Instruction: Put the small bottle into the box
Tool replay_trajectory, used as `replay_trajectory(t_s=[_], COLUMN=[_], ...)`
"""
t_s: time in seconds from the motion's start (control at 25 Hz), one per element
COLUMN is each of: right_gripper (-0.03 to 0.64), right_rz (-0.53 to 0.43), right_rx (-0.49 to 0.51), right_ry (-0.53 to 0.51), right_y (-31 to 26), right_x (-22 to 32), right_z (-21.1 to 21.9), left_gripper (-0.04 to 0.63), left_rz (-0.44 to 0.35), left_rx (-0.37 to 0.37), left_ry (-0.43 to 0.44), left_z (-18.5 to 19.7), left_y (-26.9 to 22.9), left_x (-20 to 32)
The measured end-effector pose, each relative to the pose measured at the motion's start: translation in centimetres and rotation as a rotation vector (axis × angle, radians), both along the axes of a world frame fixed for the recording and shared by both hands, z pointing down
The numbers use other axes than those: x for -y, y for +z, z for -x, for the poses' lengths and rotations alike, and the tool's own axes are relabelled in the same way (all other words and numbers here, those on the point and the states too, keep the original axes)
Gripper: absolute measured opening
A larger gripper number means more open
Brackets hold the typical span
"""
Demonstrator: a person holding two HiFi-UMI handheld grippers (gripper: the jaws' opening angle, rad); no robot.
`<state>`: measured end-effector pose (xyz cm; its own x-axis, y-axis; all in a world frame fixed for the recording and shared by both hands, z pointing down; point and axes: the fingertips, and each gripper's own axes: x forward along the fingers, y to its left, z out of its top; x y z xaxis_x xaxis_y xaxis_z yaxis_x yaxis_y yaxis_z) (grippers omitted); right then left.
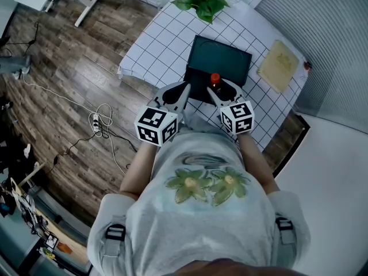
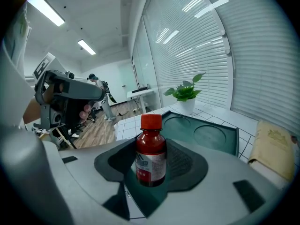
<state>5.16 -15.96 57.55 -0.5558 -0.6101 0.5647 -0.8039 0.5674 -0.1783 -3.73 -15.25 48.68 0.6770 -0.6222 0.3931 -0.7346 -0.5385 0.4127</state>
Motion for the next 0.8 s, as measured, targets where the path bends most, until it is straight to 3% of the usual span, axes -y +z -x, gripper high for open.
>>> replay_trajectory(t_s=[0.8], right_gripper=[0.202], right_rz=[0.052], right_rx=[-0.035], right_ry=[-0.041], right_y=[2.4], right_x=[0.6], right_z=[0.5], left_gripper=[0.007], left_rz=[0.027], left_rx=[0.009], left_ry=[0.008], left_z=[-0.4], left_y=[0.9], left_x=[0.7])
